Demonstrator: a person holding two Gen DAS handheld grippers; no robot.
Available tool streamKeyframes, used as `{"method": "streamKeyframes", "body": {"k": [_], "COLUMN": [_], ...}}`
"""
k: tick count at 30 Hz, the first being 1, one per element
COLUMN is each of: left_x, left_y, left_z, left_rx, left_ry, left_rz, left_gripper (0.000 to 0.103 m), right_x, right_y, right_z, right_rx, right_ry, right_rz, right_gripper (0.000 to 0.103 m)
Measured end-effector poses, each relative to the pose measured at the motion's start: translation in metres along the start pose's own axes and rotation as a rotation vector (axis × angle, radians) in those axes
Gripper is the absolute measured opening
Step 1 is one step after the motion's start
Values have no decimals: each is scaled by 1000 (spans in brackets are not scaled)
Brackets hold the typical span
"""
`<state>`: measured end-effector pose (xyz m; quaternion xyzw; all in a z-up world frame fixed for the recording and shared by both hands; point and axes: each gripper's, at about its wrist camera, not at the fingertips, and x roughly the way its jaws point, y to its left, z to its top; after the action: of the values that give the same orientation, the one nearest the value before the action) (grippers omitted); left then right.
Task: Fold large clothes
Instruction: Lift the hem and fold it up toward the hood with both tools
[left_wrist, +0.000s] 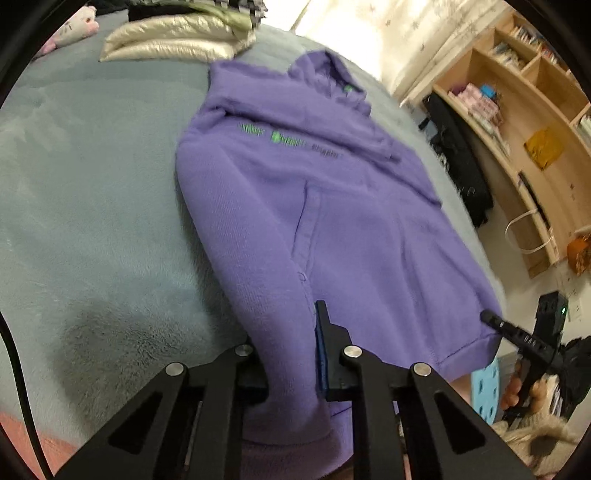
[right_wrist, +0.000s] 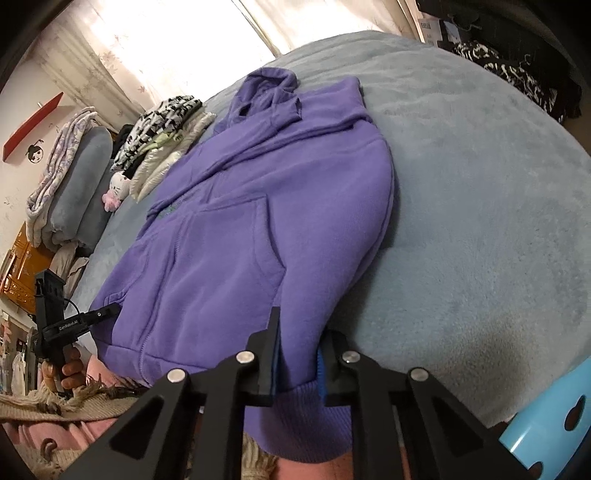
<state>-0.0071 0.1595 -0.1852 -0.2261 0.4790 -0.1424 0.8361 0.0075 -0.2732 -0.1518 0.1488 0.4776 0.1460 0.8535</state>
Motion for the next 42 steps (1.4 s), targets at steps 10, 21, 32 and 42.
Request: {"method": "streamKeyframes", "body": {"k": [10, 21, 32, 42], "left_x": [-64, -152, -126, -60], "left_y": [-21, -34, -8, 1], "left_z": [11, -9, 44, 146], "left_rx": [-29, 21, -90, -143], "left_ry": [-148, -134, -125, -145], "left_rz": [-81, -107, -144, -158], "left_gripper": [12, 12, 14, 18], "right_x": [-47, -128, -96, -28], "right_y": [40, 50, 37, 12], "right_z": [11, -2, 30, 115], "right_rx": [-57, -65, 33, 158], "right_ry": [-95, -158, -150, -135], "right_rz": [79, 143, 193, 189], "right_gripper": [13, 13, 13, 15]}}
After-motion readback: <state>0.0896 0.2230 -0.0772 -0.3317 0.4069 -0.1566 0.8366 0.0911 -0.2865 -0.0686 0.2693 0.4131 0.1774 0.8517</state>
